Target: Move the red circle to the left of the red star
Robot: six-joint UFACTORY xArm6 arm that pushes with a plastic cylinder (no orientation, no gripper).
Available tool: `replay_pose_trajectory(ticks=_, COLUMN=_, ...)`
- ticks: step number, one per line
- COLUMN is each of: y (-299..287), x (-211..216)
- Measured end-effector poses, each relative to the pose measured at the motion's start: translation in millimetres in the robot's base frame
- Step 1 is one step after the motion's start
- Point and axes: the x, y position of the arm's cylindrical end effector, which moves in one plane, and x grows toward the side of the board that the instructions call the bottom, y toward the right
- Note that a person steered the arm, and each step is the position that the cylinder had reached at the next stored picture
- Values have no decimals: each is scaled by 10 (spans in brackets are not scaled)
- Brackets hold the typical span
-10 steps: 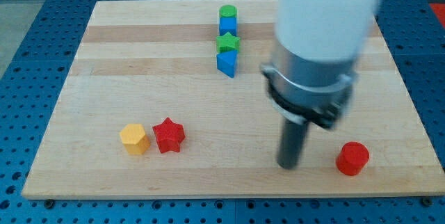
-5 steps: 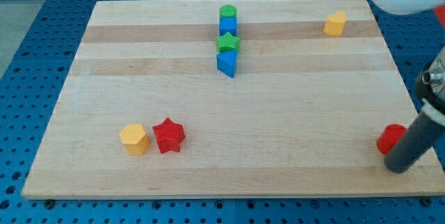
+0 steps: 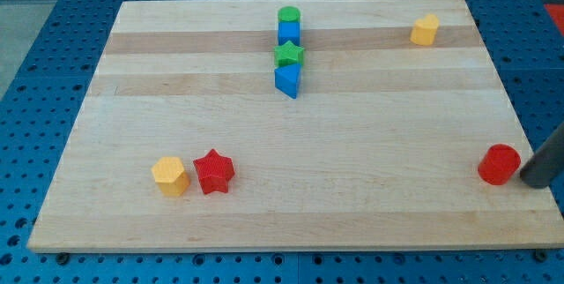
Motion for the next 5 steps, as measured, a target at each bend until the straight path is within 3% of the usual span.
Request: replay_pose_trajectory(ticks=5, y=-302, x=88)
